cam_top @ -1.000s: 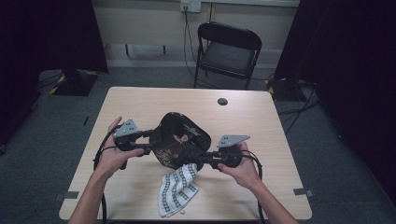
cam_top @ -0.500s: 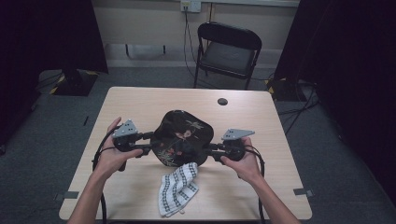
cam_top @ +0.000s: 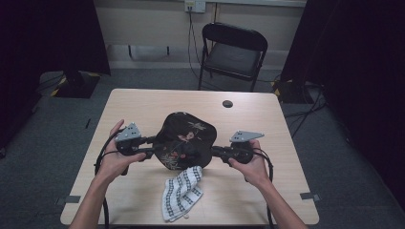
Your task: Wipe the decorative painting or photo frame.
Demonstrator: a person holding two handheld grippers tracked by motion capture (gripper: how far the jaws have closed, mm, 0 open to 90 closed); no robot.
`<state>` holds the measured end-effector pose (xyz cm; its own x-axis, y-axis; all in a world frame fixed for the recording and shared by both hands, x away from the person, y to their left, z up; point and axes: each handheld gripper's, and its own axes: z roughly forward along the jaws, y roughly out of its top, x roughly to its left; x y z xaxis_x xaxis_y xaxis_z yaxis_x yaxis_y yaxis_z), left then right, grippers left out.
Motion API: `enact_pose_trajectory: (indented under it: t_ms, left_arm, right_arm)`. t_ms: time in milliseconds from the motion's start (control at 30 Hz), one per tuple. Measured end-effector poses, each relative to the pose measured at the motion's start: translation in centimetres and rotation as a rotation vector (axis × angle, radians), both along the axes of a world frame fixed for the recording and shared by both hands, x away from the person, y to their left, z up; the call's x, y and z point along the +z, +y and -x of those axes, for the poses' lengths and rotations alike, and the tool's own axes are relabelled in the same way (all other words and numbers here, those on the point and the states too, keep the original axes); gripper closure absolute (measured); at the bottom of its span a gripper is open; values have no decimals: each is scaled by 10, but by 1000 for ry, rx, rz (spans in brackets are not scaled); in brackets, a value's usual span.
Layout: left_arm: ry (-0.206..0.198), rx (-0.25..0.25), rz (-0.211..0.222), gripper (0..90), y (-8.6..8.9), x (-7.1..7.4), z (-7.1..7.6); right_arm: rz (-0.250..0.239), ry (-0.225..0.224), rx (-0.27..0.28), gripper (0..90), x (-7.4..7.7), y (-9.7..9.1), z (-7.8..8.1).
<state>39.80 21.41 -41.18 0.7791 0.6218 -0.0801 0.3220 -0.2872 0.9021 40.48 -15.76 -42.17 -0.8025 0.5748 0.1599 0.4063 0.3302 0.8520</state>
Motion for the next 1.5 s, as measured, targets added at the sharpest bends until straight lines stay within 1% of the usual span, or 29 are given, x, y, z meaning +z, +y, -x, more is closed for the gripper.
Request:
enact_pose_trajectory:
  t_ms: [33, 167, 200, 233, 300, 367, 433, 500, 533, 633, 700, 767, 833, 900, 967, 1033, 1067, 1100, 1133, 1167, 1200, 1233, 1267, 1300, 1367, 1400, 1433, 1467, 1500]
  left_arm:
    - [3, 10, 3, 567, 0, 0, 1]
    - [-5, 1, -13, 597, 2, 2, 6]
    - [-7, -2, -12, 605, 3, 3, 7]
    - [-9, -6, 0, 602, 2, 3, 7]
    - [-8, -22, 4, 607, 2, 4, 9]
    - [-8, -39, 1, 605, 1, 4, 9]
    - [-8, -36, 1, 618, 0, 4, 9]
    - [-4, -46, 7, 650, -1, 4, 9]
    - [-5, -44, 13, 646, -1, 4, 9]
    - [-6, -47, 8, 656, 1, 5, 10]
    - [-4, -43, 10, 651, 2, 4, 10]
    - [-7, -47, 5, 673, 3, 3, 10]
    - [-7, -54, 9, 698, 3, 3, 10]
    - [-5, -56, -1, 702, 3, 4, 11]
    - [4, -60, -3, 708, 3, 5, 11]
    - [1, -58, -5, 712, 3, 7, 12]
    - [-3, -60, -10, 715, 3, 7, 12]
    - [-5, -61, -13, 719, 3, 7, 13]
    - [-7, -65, -19, 723, 3, 8, 14]
    - [-7, -68, -21, 729, 2, 8, 15]
    - [-6, -70, -18, 734, 2, 9, 15]
    - [-7, -68, -20, 735, 1, 9, 15]
    - [-6, -65, -20, 734, 1, 9, 15]
    - [-4, -64, -18, 733, 1, 9, 14]
    - [-7, -64, -19, 731, 1, 9, 14]
    - [-7, -63, -20, 730, 1, 9, 14]
    - [-9, -61, -27, 730, 1, 9, 14]
    - [-12, -59, -19, 729, 0, 9, 15]
    - [-12, -58, -21, 728, 1, 9, 15]
  right_arm:
    - [-3, 1, -5, 793, -1, 0, -1]
    - [5, 3, -22, 752, -4, 5, -7]
    - [5, 6, -22, 737, -4, 6, -9]
    - [4, 5, -22, 727, -4, 7, -10]
    - [8, 1, -26, 722, -5, 9, -13]
    - [1, 4, -28, 716, -5, 10, -16]
    - [-24, 15, -34, 715, -8, 10, -20]
    - [-20, 13, -41, 717, -9, 12, -22]
    - [-19, 15, -44, 716, -10, 12, -23]
    - [-22, 20, -52, 705, -11, 10, -25]
    - [-12, 27, -57, 674, -12, 8, -24]
    - [-16, 59, -35, 646, -11, 5, -21]
    - [1, 44, -34, 598, -9, 1, -13]
    - [7, 38, -26, 556, -3, -4, -3]
    - [5, 37, -3, 529, 3, -6, 6]
    - [-1, 51, 48, 503, 7, -2, 17]
    - [0, 66, 80, 492, 7, 2, 22]
    - [4, 69, 99, 473, 7, 7, 27]
    - [10, 61, 101, 467, 5, 12, 31]
    - [16, 63, 106, 455, 4, 18, 34]
    - [8, 83, 127, 453, 3, 24, 37]
    - [-17, 106, 147, 453, 2, 30, 39]
    - [-27, 108, 165, 453, 0, 37, 41]
    - [-17, 104, 180, 453, -1, 44, 44]
    - [23, 101, 220, 449, -5, 57, 49]
    - [35, 99, 232, 449, -8, 64, 49]
    - [54, 104, 239, 445, -13, 70, 49]
    - [93, 113, 248, 443, -19, 77, 47]
    - [106, 117, 251, 444, -23, 80, 46]
